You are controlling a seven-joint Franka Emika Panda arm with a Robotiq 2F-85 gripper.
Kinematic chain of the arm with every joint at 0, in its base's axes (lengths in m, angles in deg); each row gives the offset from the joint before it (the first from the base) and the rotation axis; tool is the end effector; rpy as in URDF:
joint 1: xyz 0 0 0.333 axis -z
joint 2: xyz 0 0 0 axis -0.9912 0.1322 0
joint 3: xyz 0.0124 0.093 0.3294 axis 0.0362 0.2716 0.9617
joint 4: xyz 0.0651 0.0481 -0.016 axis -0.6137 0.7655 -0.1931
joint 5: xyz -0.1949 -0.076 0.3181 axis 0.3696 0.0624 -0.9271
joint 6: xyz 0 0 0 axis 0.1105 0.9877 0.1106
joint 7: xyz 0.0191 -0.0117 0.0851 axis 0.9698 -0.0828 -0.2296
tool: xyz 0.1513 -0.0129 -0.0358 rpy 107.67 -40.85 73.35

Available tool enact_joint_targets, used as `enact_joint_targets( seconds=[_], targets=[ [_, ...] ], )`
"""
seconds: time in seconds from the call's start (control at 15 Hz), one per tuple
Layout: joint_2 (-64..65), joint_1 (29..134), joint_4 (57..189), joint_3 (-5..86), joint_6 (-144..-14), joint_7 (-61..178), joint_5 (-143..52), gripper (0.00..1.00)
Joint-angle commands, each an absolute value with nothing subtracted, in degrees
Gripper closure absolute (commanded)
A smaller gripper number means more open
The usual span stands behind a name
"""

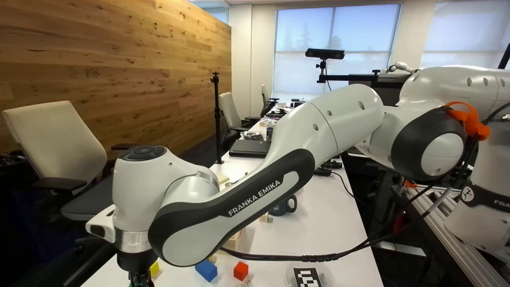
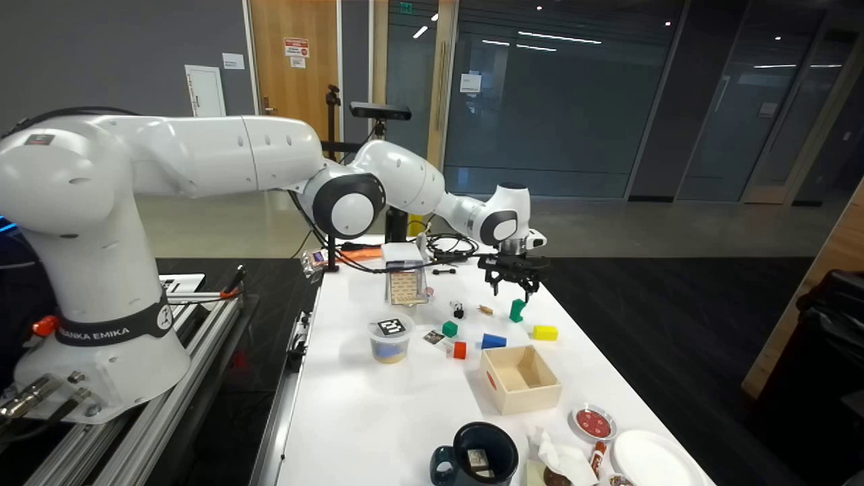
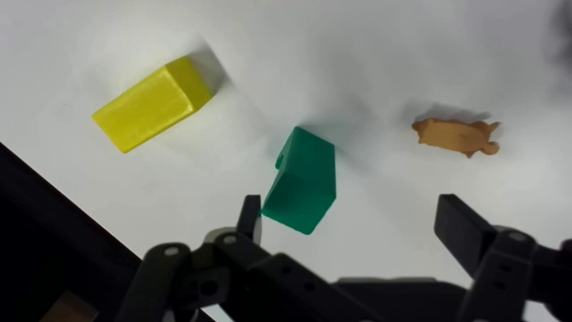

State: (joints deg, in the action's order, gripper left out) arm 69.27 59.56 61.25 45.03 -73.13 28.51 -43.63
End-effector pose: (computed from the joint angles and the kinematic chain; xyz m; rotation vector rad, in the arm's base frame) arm 0.7748 0.3221 0.0591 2.7558 1.3164 0.3391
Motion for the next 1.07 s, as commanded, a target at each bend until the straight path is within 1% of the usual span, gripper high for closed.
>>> enact_joint_targets(
  seconds=[0.0,0.6,0.67,0.73,0.8,0.87,1.0],
  targets=[
    [69.3,59.5,62.3,45.0,-75.2,33.1,-41.3,0.00],
    [69.3,60.2,62.3,42.5,-78.1,42.8,-40.8,0.00],
    [69.3,60.2,62.4,42.4,-78.1,43.2,-40.7,0.09],
    [69.3,60.3,62.4,42.3,-78.0,43.6,-40.7,0.26],
    [69.3,60.3,62.5,42.2,-78.0,43.9,-40.7,0.32],
    [69.3,60.4,62.5,42.2,-77.9,44.1,-40.7,0.41],
    [69.3,60.5,62.5,42.2,-77.8,44.5,-40.6,0.56]
  ],
)
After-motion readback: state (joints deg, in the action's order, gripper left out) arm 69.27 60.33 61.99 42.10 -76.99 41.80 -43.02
